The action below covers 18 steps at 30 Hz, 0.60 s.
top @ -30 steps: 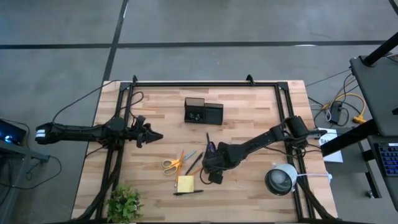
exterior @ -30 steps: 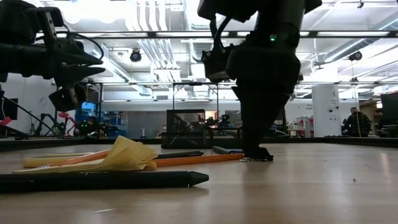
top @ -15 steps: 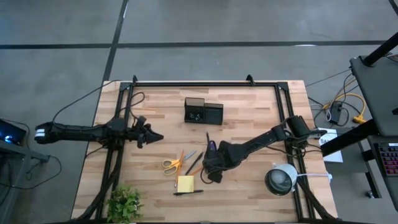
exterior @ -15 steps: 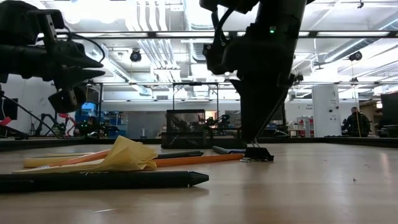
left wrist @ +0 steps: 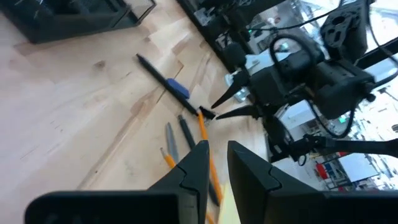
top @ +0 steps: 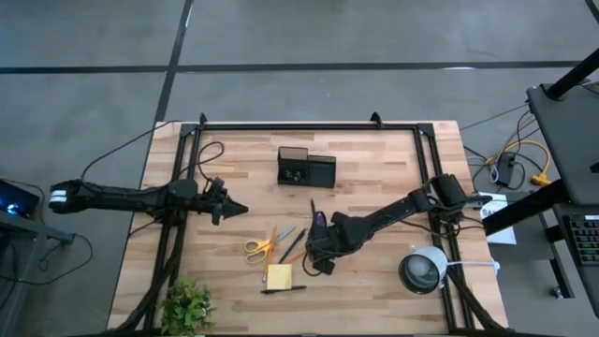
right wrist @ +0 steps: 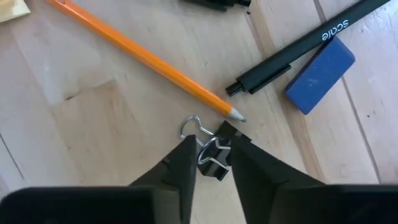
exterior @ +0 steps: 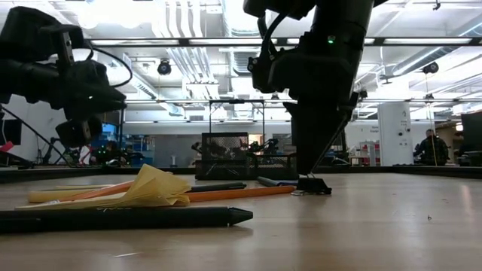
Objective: Pick and place office supplies into organizer
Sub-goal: Put the black binder clip into the desk organizer
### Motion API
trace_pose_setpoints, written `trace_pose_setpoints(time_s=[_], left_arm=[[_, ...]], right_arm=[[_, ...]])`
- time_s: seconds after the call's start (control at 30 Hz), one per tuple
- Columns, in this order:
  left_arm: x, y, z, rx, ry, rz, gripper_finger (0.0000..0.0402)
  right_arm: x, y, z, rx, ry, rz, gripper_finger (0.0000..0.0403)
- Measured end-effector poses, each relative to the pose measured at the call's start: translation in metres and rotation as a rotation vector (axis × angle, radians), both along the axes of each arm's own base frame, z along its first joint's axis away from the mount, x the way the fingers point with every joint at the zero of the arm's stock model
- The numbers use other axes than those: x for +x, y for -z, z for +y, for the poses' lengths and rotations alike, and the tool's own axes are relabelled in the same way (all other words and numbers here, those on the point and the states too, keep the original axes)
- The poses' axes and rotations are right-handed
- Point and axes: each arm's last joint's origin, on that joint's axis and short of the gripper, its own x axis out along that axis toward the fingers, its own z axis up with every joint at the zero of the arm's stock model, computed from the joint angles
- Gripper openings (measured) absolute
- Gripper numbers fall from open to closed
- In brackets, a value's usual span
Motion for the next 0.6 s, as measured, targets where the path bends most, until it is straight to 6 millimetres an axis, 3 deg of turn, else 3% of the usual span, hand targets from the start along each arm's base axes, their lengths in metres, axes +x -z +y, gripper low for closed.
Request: trace_pose_setpoints(time_s=[0.37,0.5,0.6], left_arm=[[0.0,0.0,0.0,0.0,0.0,-0.001,0.0043],[0.0,0.0,0.0,0.0,0.0,-0.002,0.0043],[0.0,0.0,0.0,-0.001,0.0,-0.003,0.0043]], right_arm=[[0.001,-0.004,-0.009,-0.001,0.038,-0.01,0.0011],[0.007,-0.019,-0.021,-0.036,0.08,-0.071,0.0008],[0.015,-0.039,-0.043,-0.074,0.125,-0.15,0.0008]])
